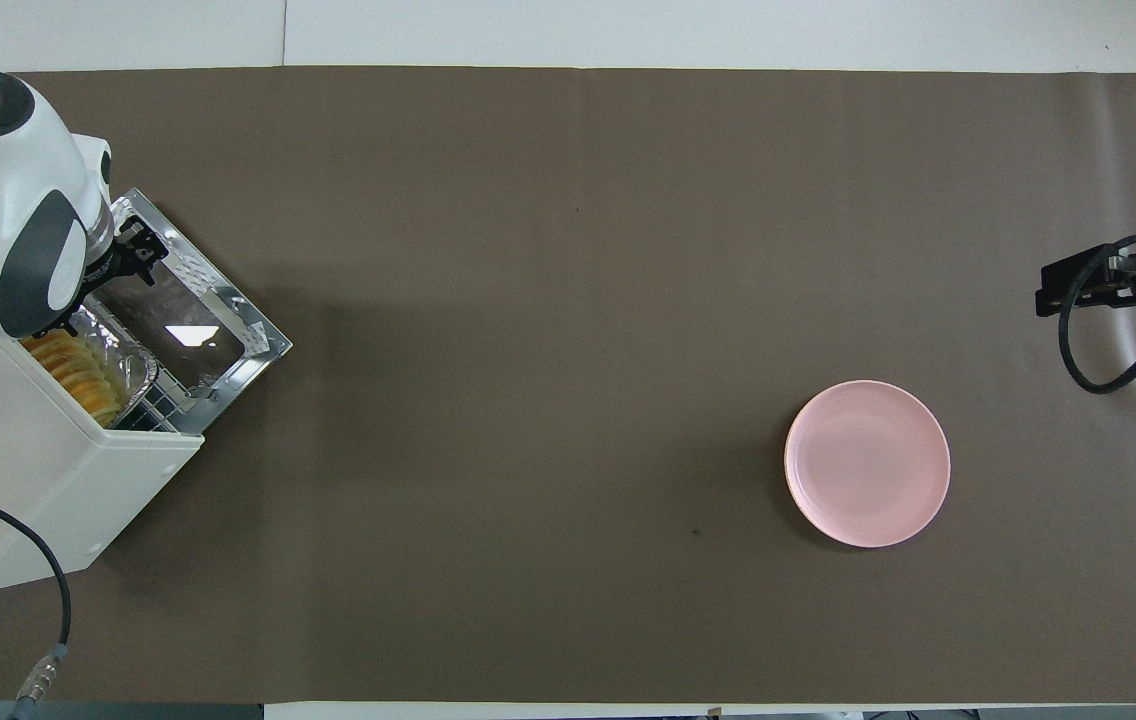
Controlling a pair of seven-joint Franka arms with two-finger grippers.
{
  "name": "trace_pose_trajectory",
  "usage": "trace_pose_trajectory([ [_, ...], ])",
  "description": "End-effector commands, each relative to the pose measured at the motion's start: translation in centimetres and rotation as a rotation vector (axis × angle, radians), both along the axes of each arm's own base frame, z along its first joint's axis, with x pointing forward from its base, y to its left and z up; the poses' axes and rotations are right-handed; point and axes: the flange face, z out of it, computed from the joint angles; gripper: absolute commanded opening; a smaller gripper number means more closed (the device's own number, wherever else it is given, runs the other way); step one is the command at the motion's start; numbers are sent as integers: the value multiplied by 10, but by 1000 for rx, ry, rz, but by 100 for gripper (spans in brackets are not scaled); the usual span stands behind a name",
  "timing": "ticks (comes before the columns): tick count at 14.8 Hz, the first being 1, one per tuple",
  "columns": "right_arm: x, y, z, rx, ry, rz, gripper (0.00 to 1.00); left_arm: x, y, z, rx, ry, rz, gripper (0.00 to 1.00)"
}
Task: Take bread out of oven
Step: 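Reach the left gripper into the oven and grasp the foil tray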
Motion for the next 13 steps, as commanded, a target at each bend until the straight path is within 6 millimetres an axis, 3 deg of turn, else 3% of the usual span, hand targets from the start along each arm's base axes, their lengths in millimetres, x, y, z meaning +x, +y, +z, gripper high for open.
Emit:
trace_pose_trajectory([
  [1,-9,-1,1,-8,6,20,100,-8,-2,-3,20,-23,10,100],
  [5,-9,-1,1,-8,6,20,100,-13,-5,-16,17,-32,20,99],
  [8,-11,2,6,-10,-3,25,100,-14,-6,-19,16,-32,18,78],
  [10,-15,6,7,-10,12,33,100,-16,-5,-21,16,-27,16,58],
  [12,-16,6,7,-9,21,35,100,-17,-2,-22,15,-18,14,30],
  [13,-16,6,7,-9,23,33,100,-16,-2,-20,17,-19,12,10],
])
